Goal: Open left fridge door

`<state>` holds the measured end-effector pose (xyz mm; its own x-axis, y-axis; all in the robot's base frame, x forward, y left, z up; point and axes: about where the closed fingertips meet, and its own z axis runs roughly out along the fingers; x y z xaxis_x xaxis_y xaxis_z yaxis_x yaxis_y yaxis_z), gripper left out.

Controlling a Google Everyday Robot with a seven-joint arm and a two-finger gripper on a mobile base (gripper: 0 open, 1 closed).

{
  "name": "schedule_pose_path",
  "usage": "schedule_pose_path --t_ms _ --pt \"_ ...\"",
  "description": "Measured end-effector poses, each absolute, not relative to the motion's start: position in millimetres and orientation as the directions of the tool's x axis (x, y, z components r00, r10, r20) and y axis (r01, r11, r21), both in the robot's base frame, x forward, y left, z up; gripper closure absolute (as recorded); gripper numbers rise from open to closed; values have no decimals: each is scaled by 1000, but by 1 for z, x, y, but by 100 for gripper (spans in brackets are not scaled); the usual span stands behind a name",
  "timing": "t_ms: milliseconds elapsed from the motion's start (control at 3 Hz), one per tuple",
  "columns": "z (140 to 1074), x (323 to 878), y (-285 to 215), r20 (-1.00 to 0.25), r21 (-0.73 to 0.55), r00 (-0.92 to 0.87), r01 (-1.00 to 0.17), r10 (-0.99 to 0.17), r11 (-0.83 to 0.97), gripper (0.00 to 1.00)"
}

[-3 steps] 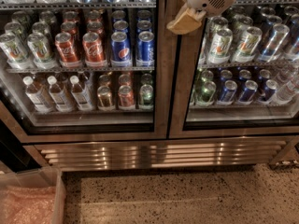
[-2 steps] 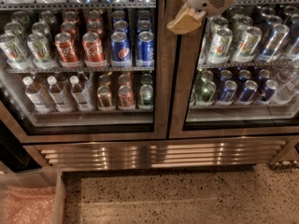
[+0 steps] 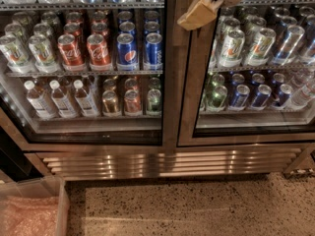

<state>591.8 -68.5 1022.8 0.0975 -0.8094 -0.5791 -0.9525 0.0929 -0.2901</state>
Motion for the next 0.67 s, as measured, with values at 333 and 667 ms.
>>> schedule_pose_path --t_ms 333,667 --pt "1020 585 -72 -578 -282 88 -955 -811 97 81" --pt "1023 579 -74 -579 -272 82 -957 -811 98 58"
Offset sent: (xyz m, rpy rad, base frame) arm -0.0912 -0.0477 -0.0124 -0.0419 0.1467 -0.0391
